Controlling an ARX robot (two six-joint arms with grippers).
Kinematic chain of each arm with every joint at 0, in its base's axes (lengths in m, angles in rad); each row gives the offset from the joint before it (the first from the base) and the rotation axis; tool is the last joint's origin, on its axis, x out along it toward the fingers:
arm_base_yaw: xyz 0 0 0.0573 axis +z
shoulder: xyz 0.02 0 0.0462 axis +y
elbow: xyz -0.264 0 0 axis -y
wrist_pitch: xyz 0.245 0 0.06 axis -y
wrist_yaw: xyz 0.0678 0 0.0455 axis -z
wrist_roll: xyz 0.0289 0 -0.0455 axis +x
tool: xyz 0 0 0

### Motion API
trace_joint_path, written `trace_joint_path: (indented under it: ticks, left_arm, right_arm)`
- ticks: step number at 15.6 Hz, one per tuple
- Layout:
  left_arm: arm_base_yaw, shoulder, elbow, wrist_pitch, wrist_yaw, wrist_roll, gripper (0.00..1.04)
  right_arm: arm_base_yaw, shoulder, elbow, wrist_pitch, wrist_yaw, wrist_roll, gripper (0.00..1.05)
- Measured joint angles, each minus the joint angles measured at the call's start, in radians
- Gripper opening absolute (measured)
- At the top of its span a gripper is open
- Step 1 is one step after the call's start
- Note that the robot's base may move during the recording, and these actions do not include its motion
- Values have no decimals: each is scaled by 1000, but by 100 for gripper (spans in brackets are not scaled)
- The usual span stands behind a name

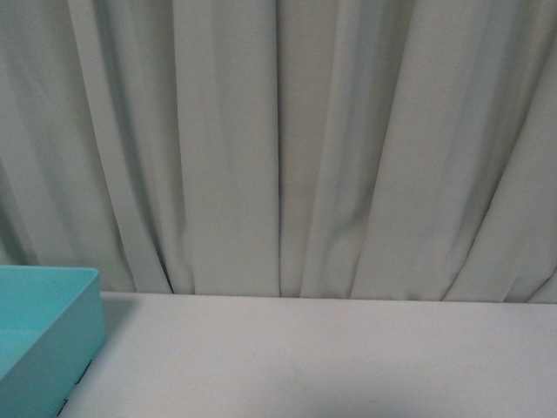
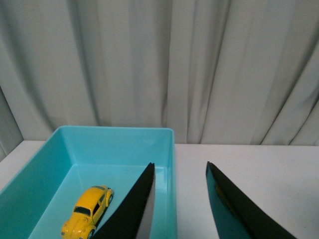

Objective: Wind up and store yellow beetle toy

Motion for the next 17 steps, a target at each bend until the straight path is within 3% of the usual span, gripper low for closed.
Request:
trace_joint_path:
  ticks: [1,2,3,17]
  left_arm:
    - [0,0,0,0,0,0,57]
    - [0,0,0,0,0,0,93]
    - [0,0,0,0,0,0,98]
    - [0,0,0,1,0,0,98]
  right_arm:
    - [0,0,0,0,0,0,98]
    - [0,0,0,0,0,0,98]
    - [0,0,0,0,0,0,98]
    - [0,0,0,0,0,0,98]
